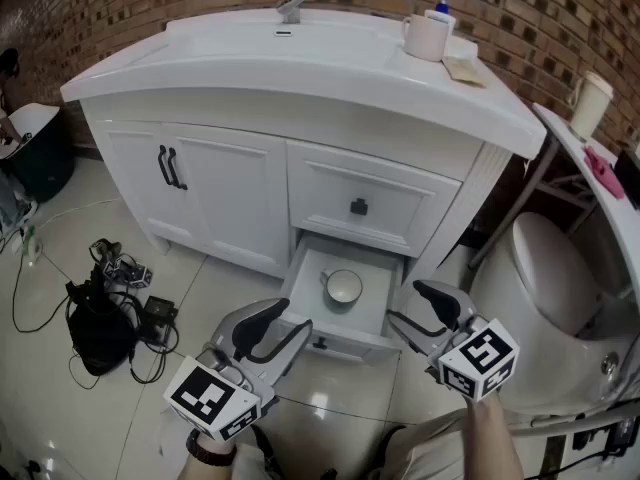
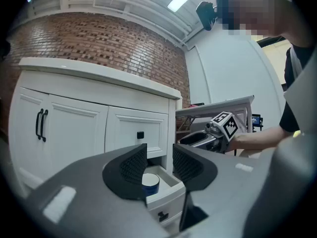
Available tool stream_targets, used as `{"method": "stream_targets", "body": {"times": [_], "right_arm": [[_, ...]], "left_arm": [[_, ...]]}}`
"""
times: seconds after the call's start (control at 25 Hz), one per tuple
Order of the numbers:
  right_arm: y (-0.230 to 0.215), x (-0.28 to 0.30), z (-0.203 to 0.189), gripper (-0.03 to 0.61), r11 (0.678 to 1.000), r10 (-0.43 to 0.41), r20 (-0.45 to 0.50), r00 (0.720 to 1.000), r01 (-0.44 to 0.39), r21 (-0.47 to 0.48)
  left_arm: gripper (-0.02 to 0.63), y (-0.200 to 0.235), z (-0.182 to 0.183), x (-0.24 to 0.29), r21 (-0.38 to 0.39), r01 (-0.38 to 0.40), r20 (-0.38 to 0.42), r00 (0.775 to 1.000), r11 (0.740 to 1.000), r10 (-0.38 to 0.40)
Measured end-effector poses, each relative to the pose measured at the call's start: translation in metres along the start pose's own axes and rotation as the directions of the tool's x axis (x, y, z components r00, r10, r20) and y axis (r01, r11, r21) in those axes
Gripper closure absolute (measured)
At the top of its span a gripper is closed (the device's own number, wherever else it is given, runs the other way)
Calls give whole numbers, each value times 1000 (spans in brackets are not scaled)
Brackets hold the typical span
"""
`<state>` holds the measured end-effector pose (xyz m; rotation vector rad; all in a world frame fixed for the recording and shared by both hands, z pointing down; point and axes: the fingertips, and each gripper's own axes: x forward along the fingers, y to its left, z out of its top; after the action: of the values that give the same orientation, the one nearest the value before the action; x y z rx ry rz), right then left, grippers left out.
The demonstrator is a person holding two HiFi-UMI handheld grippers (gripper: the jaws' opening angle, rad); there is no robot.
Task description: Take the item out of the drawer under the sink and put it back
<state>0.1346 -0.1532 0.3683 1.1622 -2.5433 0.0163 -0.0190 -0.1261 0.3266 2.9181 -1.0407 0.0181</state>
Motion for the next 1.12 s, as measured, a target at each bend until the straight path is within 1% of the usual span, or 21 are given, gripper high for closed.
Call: {"method": "stream_targets", "body": {"times": [0.2,0.28,0.4,0.6,0.8,1.0,1.12], "right_arm": [[-7,31,-24,261,999,50,-100,994,-51,-13],[-7,43,-36,219,996,76,-156,985,-81,-23],[-6,61,-52,204,993,101,-233,967,-114,-43],[-4,92,-81,186,983,103,-368,924,-151,-103],[-2,113,-106,184,967,98,-495,863,-199,-157],[3,136,-126,184,956,94,-568,818,-234,-179],[6,146,-127,181,954,109,-577,809,-249,-170]], "left_arm": [[442,6,-3,2,-12,0,-3,1000,1000,0],[442,8,-4,3,-15,-1,0,1000,1000,1],[442,12,-6,3,-21,-6,-1,1000,1000,6],[442,23,-12,3,-30,-12,-9,1000,999,12],[442,39,-21,5,-53,-21,-20,1000,998,20],[442,48,-26,11,-73,-14,-18,1000,997,12],[442,50,-25,14,-85,-6,-8,1000,996,6]]}}
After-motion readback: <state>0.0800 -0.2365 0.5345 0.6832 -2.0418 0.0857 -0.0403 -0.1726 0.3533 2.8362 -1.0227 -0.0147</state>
